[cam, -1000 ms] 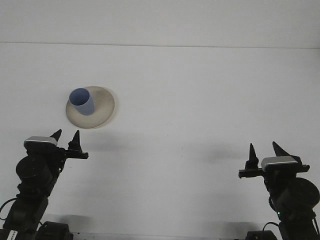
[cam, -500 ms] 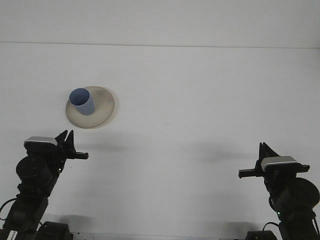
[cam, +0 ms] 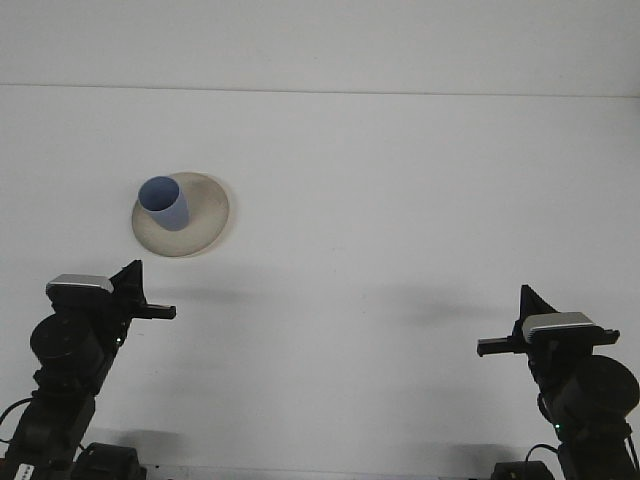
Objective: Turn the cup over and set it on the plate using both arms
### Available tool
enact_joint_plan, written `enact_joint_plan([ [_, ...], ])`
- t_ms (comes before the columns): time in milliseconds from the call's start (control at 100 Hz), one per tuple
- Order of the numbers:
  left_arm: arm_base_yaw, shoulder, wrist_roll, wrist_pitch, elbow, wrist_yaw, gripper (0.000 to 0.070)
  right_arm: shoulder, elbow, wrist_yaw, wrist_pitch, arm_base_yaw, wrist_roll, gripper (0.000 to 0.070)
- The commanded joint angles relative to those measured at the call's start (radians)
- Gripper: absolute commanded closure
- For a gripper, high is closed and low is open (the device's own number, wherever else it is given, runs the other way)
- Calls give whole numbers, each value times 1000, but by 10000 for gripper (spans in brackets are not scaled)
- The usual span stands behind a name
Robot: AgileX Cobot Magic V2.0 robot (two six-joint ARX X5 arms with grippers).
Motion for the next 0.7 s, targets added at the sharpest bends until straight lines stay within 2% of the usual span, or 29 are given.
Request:
enact_joint_plan([
  [0, -2, -2, 1, 11, 10, 5, 690, 2, 8, 1, 10, -1, 3, 697],
  [690, -2, -69, 2, 21, 3, 3, 690, 2, 8, 1, 10, -1, 3, 697],
])
